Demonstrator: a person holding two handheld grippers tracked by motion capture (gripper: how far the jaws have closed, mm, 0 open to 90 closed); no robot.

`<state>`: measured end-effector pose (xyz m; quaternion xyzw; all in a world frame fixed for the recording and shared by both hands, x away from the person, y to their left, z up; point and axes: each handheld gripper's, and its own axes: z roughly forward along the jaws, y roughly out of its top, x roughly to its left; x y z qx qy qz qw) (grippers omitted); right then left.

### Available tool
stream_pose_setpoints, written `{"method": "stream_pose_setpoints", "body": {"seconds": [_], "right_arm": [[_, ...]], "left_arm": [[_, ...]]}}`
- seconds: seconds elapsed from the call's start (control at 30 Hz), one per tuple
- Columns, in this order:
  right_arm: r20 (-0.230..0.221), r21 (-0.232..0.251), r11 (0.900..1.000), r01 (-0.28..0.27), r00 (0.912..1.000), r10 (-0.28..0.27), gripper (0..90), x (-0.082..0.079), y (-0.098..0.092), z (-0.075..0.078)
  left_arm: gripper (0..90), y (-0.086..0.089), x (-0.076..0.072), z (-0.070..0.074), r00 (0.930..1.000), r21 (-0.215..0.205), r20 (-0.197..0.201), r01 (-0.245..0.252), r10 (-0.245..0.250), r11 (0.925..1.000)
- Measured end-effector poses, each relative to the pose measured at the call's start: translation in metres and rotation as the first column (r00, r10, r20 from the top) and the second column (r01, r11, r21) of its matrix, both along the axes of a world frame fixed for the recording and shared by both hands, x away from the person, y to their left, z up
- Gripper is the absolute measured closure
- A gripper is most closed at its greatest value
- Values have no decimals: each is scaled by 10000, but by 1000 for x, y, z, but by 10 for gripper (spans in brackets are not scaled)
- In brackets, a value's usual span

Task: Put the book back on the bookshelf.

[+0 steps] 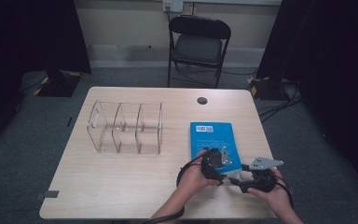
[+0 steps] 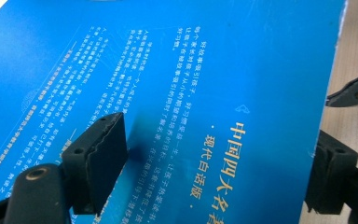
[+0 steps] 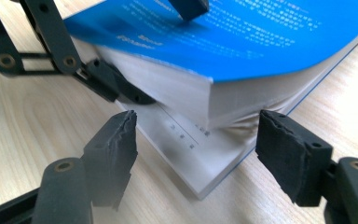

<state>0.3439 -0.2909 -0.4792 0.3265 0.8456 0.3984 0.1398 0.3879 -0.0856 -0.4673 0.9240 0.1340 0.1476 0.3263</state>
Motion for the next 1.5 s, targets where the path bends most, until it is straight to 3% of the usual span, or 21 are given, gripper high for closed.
{"method": "stream_pose_setpoints", "body": {"seconds": [0.2,0.57,0.9,1.17,1.5], "right_arm": [[-276,-39,10000,63,9996,-64,283,-1,-11,-9],[-122,-253,9997,15,9999,-18,256,0,-21,-19],[-45,-494,9987,-142,9999,140,182,2,-19,-20],[-124,-533,9984,-169,9998,163,147,1,-18,-20],[-153,-543,9984,-170,9998,162,146,1,-18,-20]], "left_arm": [[336,1,-4,4,9994,-90,45,351,-351,9993],[361,4,-3,4,9977,-151,107,669,-668,9976],[359,5,-4,2,9975,-381,206,680,-672,9970],[364,4,-4,3,9971,-290,189,743,-737,9968],[484,5,-7,8,9959,-188,274,872,-867,9960]]}}
